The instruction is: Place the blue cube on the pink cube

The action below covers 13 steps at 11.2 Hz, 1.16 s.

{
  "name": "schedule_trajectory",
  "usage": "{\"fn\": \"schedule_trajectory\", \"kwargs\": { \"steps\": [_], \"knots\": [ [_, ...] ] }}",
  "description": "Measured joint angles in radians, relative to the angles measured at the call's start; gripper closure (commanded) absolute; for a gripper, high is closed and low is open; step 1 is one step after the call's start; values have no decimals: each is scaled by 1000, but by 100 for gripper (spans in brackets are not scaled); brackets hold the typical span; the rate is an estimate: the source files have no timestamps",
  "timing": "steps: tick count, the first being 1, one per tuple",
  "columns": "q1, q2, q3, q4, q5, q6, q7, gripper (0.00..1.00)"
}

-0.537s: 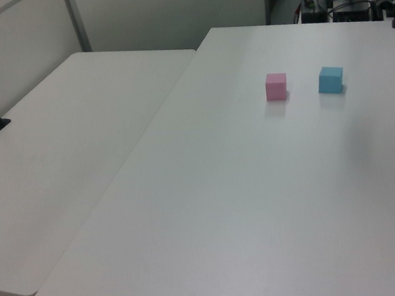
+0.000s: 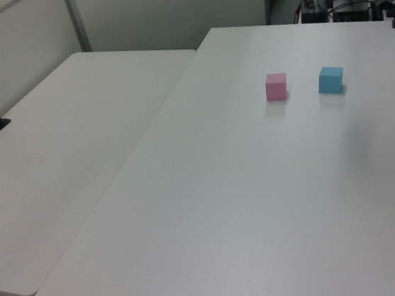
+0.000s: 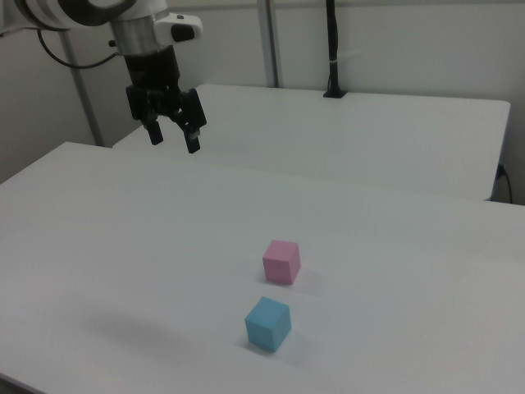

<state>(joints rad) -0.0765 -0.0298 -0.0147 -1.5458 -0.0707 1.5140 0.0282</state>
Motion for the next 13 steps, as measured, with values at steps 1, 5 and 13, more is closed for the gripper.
{"fn": "schedule_trajectory", "kwargs": {
  "steps": [1, 5, 13],
  "knots": [
    [0, 0, 0, 0, 0, 0, 0, 0],
    [0, 0, 0, 0, 0, 0, 1, 0],
    [-12, 0, 0, -2, -12, -23, -22, 0]
  ]
}}
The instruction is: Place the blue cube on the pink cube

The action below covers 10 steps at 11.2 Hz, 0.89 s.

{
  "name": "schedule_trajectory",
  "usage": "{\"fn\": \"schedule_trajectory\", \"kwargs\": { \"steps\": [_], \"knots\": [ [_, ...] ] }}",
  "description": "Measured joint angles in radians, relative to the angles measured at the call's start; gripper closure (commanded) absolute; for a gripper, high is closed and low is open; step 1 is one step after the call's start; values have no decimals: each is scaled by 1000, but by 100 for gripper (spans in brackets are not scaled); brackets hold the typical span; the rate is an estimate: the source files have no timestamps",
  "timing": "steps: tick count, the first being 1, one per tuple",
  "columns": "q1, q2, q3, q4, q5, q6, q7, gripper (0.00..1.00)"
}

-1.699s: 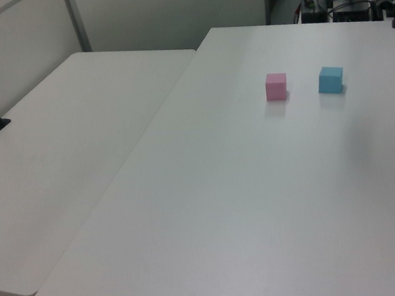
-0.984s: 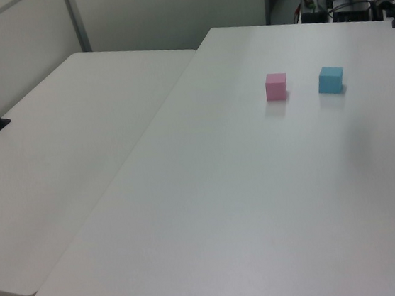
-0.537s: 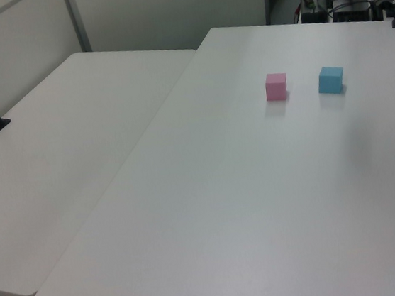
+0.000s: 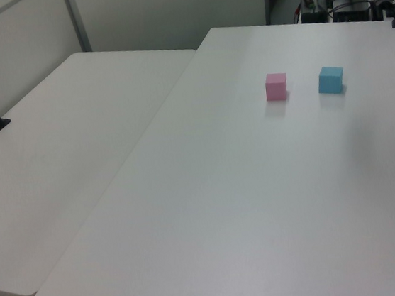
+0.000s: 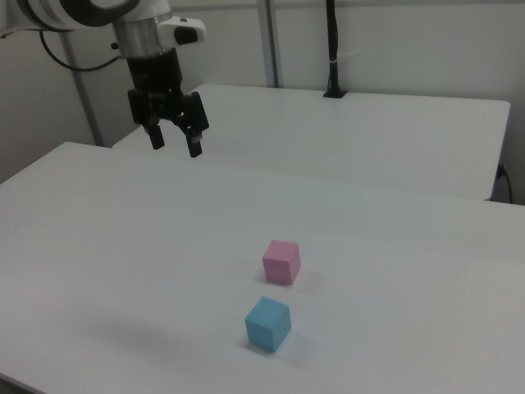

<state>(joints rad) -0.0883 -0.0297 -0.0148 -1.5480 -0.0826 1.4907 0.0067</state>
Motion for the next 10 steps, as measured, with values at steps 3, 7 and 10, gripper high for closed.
{"fn": "schedule_trajectory", "kwargs": {
  "steps": [3, 7, 10],
  "knots": [
    [-32, 1, -2, -10, -48, -72, -252, 0],
    [-106, 3, -68, -56, -54, -72, -376, 0],
    [-112, 10, -173, -164, 30, 56, -449, 0]
  ]
}}
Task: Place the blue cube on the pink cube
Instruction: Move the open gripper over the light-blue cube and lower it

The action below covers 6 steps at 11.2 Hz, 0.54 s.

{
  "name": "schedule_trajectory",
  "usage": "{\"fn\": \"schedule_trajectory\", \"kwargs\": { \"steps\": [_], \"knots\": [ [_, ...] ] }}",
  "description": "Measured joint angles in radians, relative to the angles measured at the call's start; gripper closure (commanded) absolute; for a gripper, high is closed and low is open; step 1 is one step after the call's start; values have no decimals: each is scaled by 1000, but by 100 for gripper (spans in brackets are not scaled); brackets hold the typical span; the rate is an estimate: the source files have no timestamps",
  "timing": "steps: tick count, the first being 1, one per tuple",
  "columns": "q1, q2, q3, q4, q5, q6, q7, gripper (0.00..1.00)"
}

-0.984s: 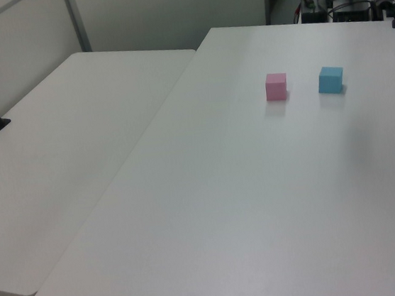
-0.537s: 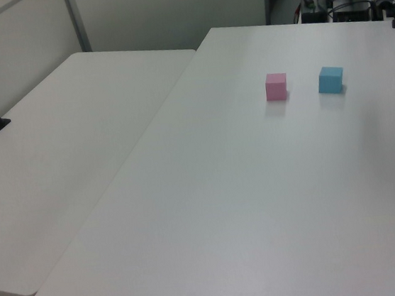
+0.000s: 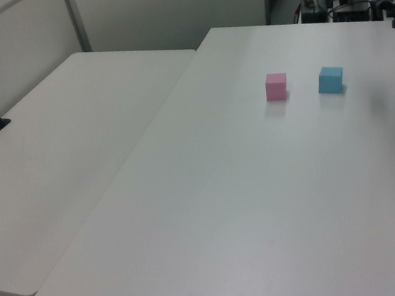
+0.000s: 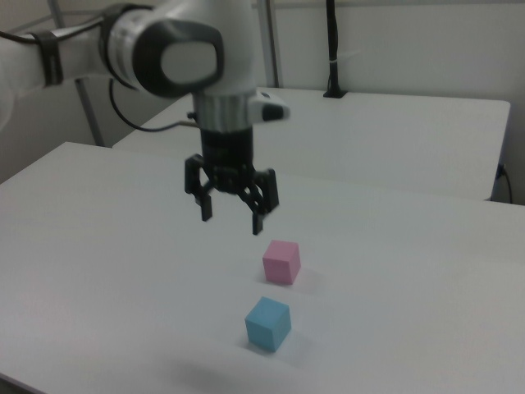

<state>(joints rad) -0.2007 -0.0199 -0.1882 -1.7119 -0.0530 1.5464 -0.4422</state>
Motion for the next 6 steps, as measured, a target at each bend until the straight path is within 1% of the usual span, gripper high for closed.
{"fn": "schedule_trajectory", "kwargs": {
  "steps": [1, 2, 4, 6],
  "knots": [
    [-1, 3, -26, -42, 36, 68, -12, 0],
    [-2, 6, -40, -90, 51, 133, -39, 0],
    [-2, 16, -48, -170, 52, 207, -107, 0],
    [-2, 33, -47, -210, 52, 247, -125, 1]
  ]
}}
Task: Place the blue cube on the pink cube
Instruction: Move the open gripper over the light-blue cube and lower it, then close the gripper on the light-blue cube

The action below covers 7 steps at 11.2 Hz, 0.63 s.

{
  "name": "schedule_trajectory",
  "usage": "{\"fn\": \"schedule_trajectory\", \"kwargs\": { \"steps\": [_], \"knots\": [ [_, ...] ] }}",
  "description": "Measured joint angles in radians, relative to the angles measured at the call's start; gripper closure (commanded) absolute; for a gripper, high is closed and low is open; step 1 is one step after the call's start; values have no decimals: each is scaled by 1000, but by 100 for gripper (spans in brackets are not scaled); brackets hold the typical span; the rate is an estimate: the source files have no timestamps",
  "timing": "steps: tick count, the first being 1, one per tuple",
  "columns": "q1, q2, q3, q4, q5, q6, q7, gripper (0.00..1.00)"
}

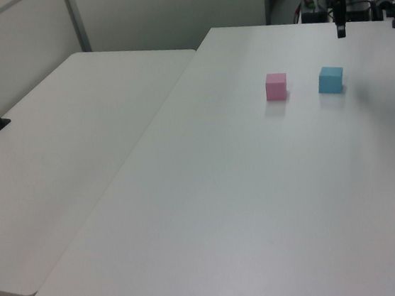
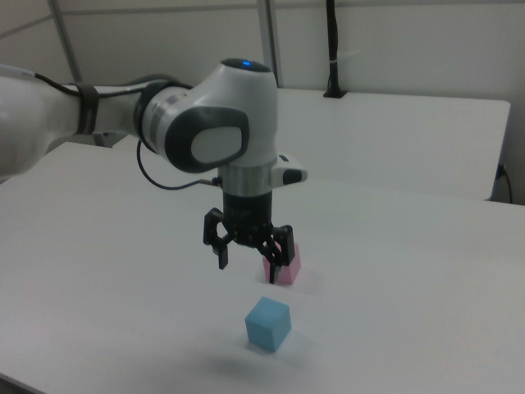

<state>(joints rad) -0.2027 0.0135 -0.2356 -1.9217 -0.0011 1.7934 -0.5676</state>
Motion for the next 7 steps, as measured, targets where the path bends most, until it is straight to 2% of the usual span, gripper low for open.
{"fn": "schedule_trajectory", "kwargs": {
  "steps": [7],
  "knots": [
    [4, 87, 0, -158, 1, 314, 8, 1]
  ]
}}
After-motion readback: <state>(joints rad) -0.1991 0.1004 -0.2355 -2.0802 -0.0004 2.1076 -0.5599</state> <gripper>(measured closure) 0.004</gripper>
